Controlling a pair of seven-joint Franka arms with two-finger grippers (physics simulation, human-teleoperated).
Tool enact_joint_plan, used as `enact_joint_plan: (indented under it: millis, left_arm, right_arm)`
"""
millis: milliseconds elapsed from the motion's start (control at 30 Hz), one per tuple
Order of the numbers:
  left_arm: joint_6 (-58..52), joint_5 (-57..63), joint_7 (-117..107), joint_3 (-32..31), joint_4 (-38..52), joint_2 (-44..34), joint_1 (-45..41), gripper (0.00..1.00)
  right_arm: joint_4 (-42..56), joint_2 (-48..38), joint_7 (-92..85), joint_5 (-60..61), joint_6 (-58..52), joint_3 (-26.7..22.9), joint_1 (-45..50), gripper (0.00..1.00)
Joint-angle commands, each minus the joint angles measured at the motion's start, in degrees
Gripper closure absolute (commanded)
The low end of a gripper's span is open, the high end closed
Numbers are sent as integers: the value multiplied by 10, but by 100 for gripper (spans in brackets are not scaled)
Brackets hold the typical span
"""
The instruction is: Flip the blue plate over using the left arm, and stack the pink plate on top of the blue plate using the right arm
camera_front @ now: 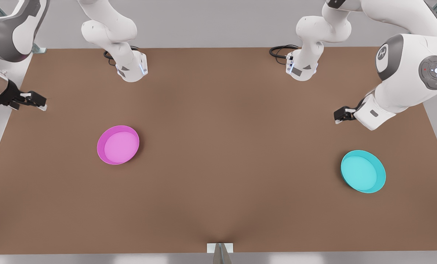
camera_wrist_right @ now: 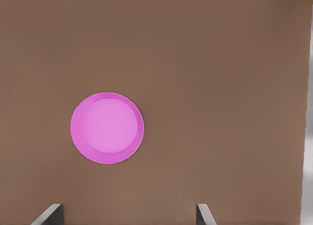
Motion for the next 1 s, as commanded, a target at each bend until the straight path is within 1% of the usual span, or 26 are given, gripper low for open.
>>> enact_joint_plan:
  millis: [0,33,100,133,200,233,300,333,367,467,567,667,733,833,967]
  left_arm:
    - [13,0,7,1,1,2,1,0]
    - [16,4,1,4,0,10,3,0]
    - [28,-3,5,6,1,84,80,0]
    - [90,-28,23,2,22,139,141,0]
    - [117,-87,165,1,103,238,216,0]
    - [160,-103,240,1,134,287,252,0]
    - [225,-111,313,-4,136,330,285,0]
    - [234,-147,336,0,136,349,300,0]
    - [279,-149,356,3,131,361,310,0]
    - [306,-149,381,0,131,386,335,0]
    - [355,-149,402,-2,131,409,358,0]
    - [343,-141,415,1,123,419,363,0]
    - [338,-141,498,4,107,422,365,0]
    - [316,-139,503,4,105,426,372,0]
    - [317,-139,522,4,97,438,375,0]
  right_arm:
    - [1,0,-9,0,19,-6,56,0]
    - [1,1,-9,0,19,-6,56,0]
    - [2,3,-9,0,18,-6,55,0]
    - [2,3,-9,0,17,-6,55,0]
    - [2,4,-9,0,17,-6,55,0]
    - [2,8,-9,2,10,-6,55,0]
    - [2,8,-9,3,10,-6,55,0]
    - [2,9,-9,3,10,-6,55,0]
    - [2,10,-9,3,10,-6,55,0]
    - [2,10,-9,3,8,-6,55,0]
    - [2,11,-9,3,6,-6,54,0]
    - [3,12,-9,3,4,-6,53,0]
    - [3,12,-9,3,3,-7,52,0]
    - [2,12,-10,3,1,-7,49,0]
    - [2,14,-9,3,1,-7,49,0]
